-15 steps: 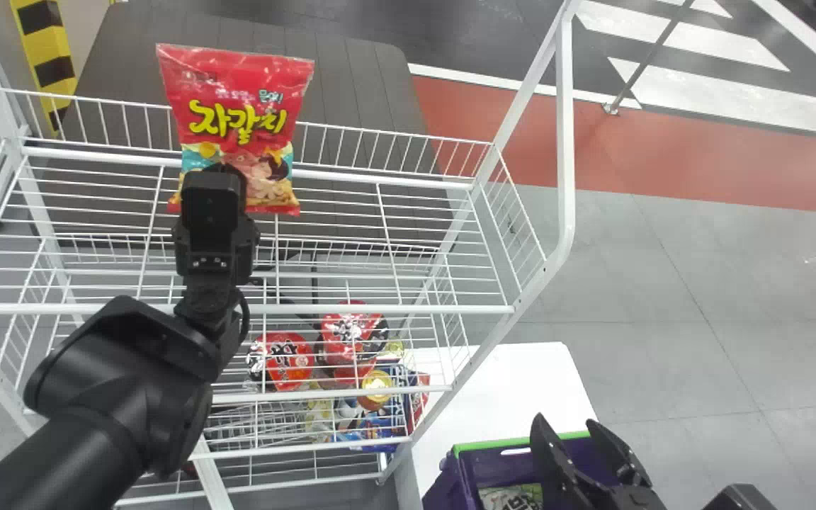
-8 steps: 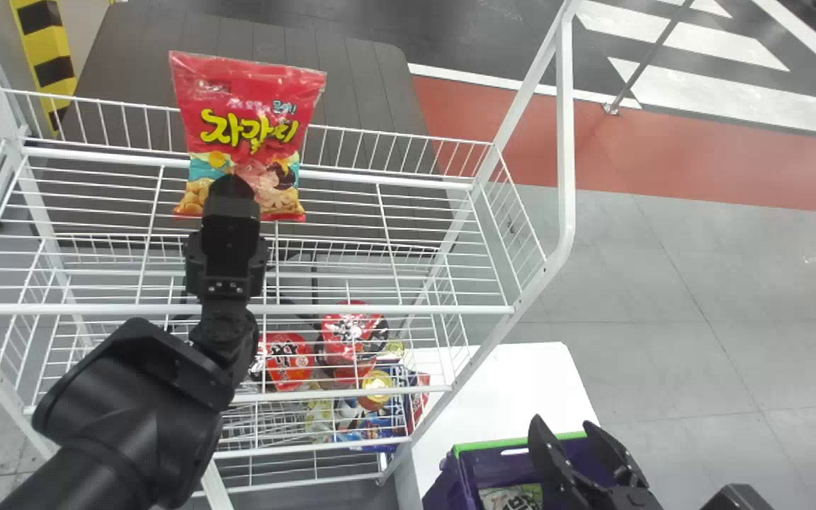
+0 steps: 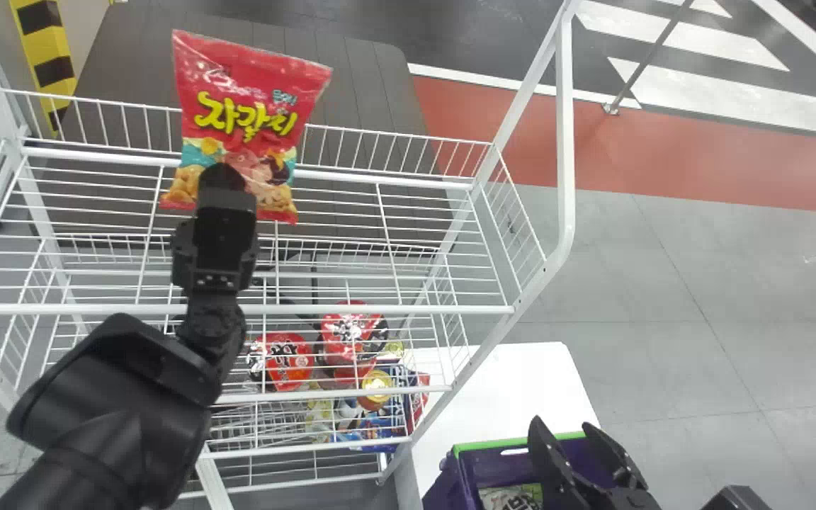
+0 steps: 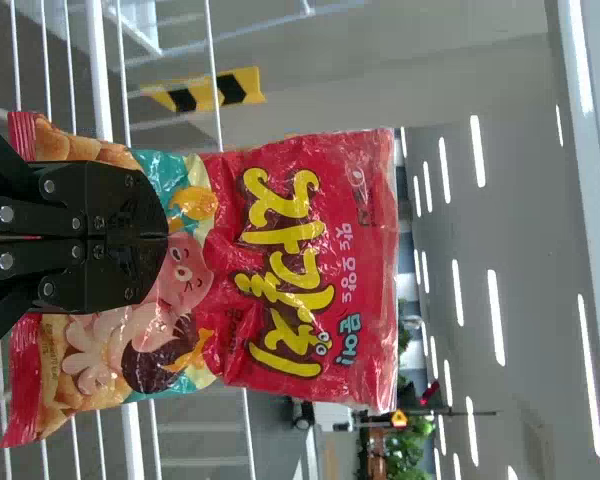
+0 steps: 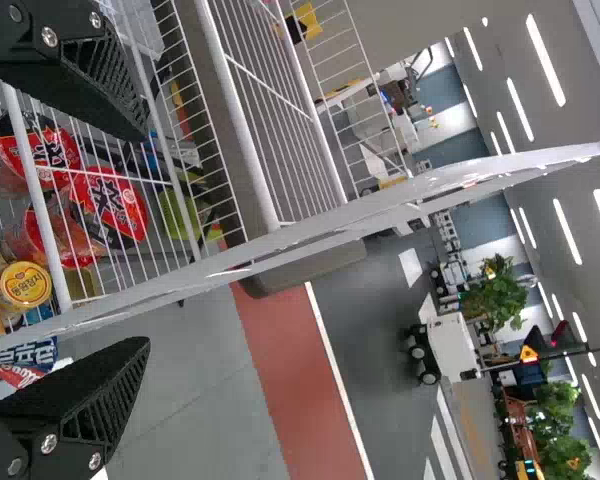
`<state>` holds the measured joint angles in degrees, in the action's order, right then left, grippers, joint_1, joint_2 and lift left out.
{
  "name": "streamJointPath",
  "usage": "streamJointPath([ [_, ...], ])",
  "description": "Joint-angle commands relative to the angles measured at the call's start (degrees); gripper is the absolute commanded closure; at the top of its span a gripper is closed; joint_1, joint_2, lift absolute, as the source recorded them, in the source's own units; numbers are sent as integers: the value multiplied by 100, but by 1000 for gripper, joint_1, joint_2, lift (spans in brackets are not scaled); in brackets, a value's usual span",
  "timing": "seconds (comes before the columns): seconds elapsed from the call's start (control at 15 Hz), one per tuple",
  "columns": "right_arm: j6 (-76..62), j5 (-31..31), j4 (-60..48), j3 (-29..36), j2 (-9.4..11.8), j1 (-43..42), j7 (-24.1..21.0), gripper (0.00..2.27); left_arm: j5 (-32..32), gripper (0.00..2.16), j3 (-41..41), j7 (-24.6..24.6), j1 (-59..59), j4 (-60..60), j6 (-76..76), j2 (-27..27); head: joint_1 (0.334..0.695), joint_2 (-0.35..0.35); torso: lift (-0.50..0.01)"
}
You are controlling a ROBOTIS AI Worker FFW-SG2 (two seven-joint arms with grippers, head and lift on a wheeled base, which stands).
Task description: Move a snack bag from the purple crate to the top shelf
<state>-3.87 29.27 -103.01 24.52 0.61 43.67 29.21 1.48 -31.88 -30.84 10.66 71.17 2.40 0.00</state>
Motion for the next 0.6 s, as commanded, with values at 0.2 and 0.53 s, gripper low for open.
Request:
streamJointPath([
  [0.2,-3,0,35,-9,-26,-43,-3,93,-227,2142,445,122,-38,81,-42,-15,695,-350,10],
  [0.53,-3,0,88,-9,-44,-95,-3,97,-289,2142,683,166,-91,133,-42,-15,695,-350,10],
])
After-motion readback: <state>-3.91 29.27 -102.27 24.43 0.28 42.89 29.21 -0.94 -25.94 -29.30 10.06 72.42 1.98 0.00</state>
